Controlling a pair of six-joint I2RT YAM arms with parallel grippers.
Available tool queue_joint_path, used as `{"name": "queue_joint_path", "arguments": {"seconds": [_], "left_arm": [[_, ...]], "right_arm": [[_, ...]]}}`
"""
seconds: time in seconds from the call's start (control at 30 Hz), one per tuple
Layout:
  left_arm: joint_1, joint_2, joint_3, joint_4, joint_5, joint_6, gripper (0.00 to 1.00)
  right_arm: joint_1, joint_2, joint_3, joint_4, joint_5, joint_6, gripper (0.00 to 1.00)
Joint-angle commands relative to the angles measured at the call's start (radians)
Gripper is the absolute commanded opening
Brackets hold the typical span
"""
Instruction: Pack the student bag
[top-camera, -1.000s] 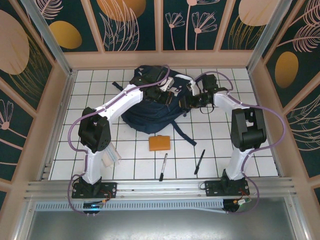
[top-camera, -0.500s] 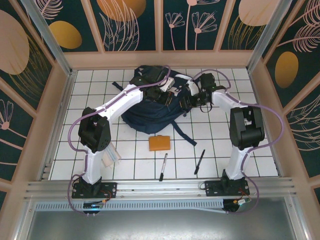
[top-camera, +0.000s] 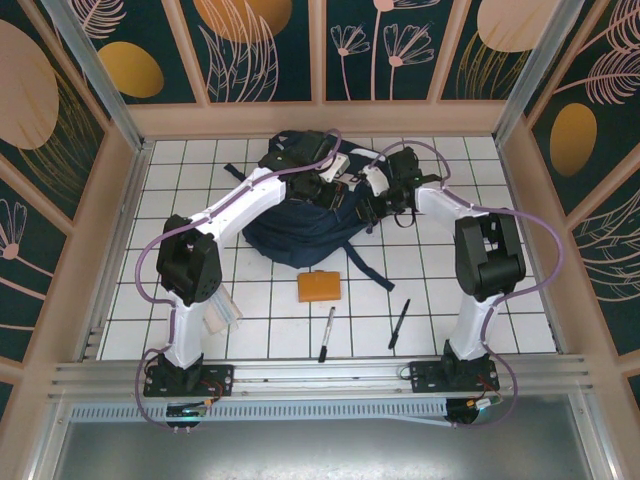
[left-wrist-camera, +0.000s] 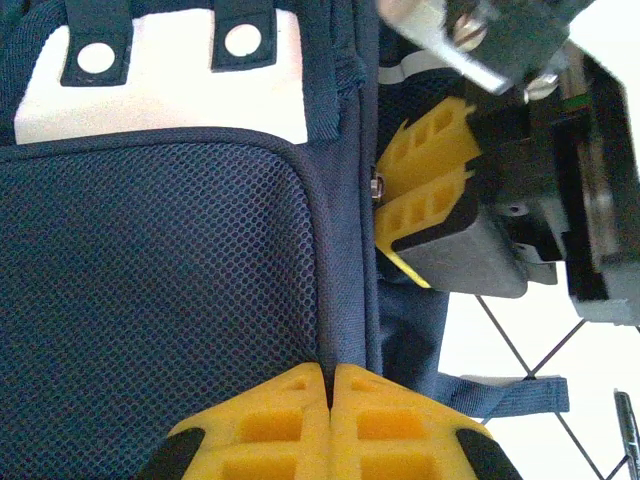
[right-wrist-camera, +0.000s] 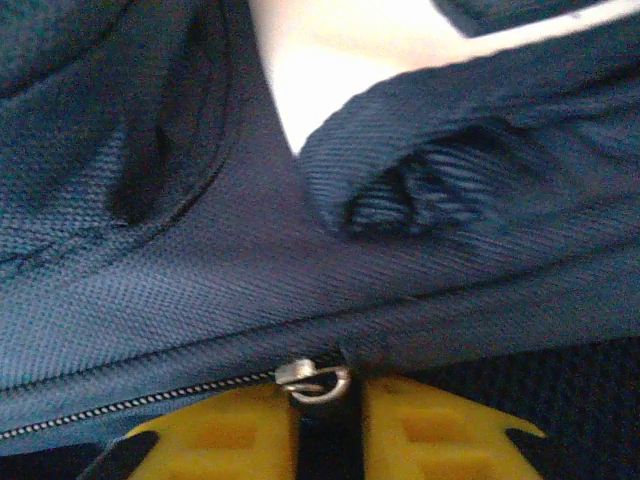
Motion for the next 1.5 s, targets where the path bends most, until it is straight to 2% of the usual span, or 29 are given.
{"name": "queue_joint_path", "arguments": {"seconds": [0.0, 0.13, 0.23, 0.47, 0.6, 0.83, 0.97, 1.17, 1.33, 1.47], "left_arm": [[0.002, -0.038, 0.049, 0.019, 0.018, 0.021, 0.00], [0.002, -0.023, 0.050, 0.019, -0.023, 0.007, 0.00], [0.005, -0.004, 0.064, 0.024, -0.037, 0.002, 0.00], [0.026, 0.028, 0.130, 0.039, -0.033, -0.017, 0.00], [0.029, 0.037, 0.148, 0.052, -0.006, -0.024, 0.00], [0.029, 0.052, 0.141, 0.086, 0.041, -0.055, 0.00], [0.029, 0.069, 0.138, 0.120, 0.074, -0.093, 0.00], [0.028, 0.095, 0.139, 0.181, 0.132, -0.150, 0.00], [0.030, 0.127, 0.204, 0.169, 0.124, -0.148, 0.00], [0.040, 0.142, 0.239, 0.150, 0.105, -0.136, 0.00]], "right_arm": [[0.021, -0.035, 0.004, 0.026, 0.101, -0.022, 0.13], [0.034, -0.080, 0.000, -0.004, 0.111, -0.035, 0.01], [0.037, -0.089, 0.033, -0.090, 0.073, -0.051, 0.00], [0.035, -0.052, 0.110, -0.277, -0.127, -0.029, 0.00], [0.050, -0.062, 0.079, -0.284, -0.278, 0.008, 0.00], [0.123, -0.119, -0.007, -0.148, -0.453, 0.125, 0.00], [0.173, -0.143, -0.070, 0.013, -0.507, 0.262, 0.00], [0.200, -0.180, -0.209, 0.312, -0.528, 0.473, 0.00], [0.221, -0.222, -0.284, 0.391, -0.526, 0.541, 0.00], [0.223, -0.259, -0.315, 0.366, -0.522, 0.573, 0.00]]}}
